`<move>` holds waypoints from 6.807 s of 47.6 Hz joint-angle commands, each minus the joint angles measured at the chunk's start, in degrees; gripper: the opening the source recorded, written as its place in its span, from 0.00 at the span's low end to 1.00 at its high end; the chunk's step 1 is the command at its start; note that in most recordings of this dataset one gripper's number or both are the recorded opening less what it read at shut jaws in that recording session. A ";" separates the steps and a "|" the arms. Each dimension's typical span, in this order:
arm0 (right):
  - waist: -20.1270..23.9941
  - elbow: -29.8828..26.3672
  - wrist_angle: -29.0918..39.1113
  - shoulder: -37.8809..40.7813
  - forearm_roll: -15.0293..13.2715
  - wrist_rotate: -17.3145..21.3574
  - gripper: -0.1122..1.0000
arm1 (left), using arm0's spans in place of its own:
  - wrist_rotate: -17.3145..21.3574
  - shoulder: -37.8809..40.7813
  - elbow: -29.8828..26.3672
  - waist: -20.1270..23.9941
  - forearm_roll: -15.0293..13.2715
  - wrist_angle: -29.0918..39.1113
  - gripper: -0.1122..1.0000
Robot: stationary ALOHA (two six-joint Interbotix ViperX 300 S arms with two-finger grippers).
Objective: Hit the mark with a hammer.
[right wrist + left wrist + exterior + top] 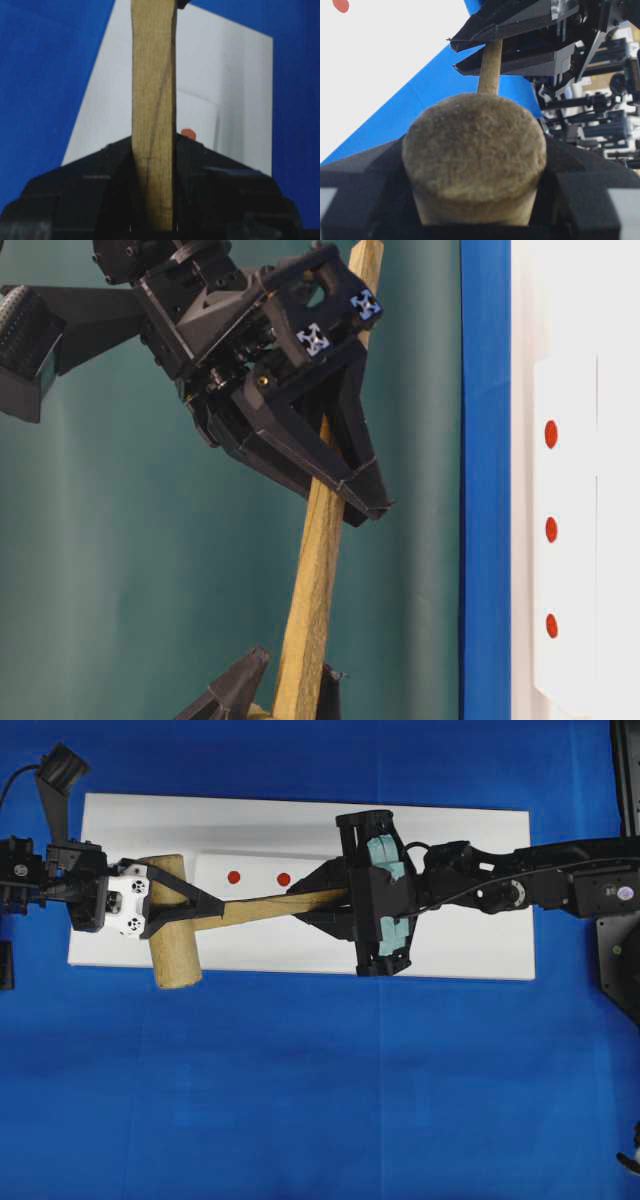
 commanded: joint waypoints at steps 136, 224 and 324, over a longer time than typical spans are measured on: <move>21.45 6.24 -11.95 -2.64 30.59 1.14 0.16 | 62.05 -24.61 9.67 4.48 0.62 16.00 0.84; 23.91 -2.02 -11.87 21.09 35.07 1.14 0.36 | 61.96 -28.04 10.46 4.48 0.44 15.91 0.84; 3.25 18.54 -8.44 -25.31 31.38 -12.30 0.84 | 65.13 -33.57 10.99 3.43 0.53 18.72 0.84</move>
